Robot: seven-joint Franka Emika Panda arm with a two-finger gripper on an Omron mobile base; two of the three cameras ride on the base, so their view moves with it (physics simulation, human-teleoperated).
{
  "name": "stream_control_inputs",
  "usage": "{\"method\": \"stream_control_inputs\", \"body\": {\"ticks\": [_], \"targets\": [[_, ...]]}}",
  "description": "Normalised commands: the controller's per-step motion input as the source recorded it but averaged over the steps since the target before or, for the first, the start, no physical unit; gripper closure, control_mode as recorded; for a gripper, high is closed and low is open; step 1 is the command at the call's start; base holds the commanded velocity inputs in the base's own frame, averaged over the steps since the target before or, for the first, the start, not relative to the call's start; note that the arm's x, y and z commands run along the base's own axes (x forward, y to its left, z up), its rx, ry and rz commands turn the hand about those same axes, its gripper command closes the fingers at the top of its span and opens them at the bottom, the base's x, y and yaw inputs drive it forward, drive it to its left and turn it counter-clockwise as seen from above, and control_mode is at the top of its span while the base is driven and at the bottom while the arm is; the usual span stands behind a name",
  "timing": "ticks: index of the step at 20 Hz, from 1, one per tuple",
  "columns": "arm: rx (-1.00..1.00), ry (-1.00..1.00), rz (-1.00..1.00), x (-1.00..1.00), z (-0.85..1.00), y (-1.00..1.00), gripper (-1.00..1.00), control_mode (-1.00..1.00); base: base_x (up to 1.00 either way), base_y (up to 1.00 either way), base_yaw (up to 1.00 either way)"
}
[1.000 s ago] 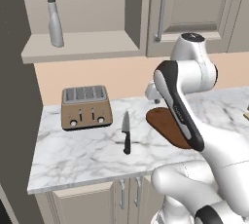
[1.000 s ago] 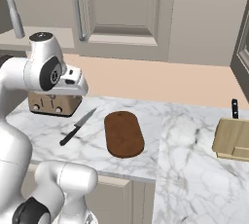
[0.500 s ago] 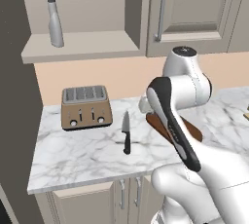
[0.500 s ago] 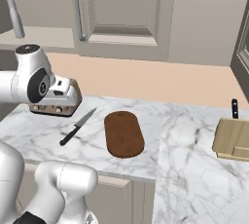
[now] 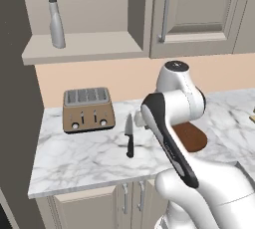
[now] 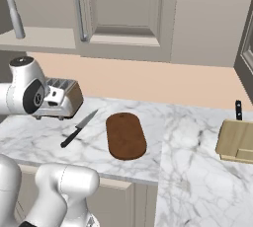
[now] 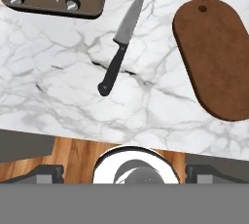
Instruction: Move the cutting board and knife to the sink. Then move spray from the cabinet to the counter.
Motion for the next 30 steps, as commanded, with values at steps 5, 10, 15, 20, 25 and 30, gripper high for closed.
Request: {"method": "stream_control_inputs", "body": {"ticks": [5,10,15,20,25,30], "targets": [[0.0,0.01,0.0,0.0,-0.31,0.03,-1.0,-1.0,0.0,0.0,0.0],[0.0,0.0,0.0,0.0,-0.42,0.0,-1.0,-1.0,0.0,0.0,0.0],[0.0,0.0,0.0,0.08,-0.42,0.07,-1.0,-1.0,0.0,0.0,0.0],[0.0,0.0,0.0,0.2,-0.35,0.05,-1.0,-1.0,0.0,0.0,0.0],[0.0,0.02,0.0,0.28,-0.22,0.07,-1.0,-1.0,0.0,0.0,0.0],[0.0,0.0,0.0,0.29,-0.19,0.12,-1.0,-1.0,0.0,0.0,0.0]]}}
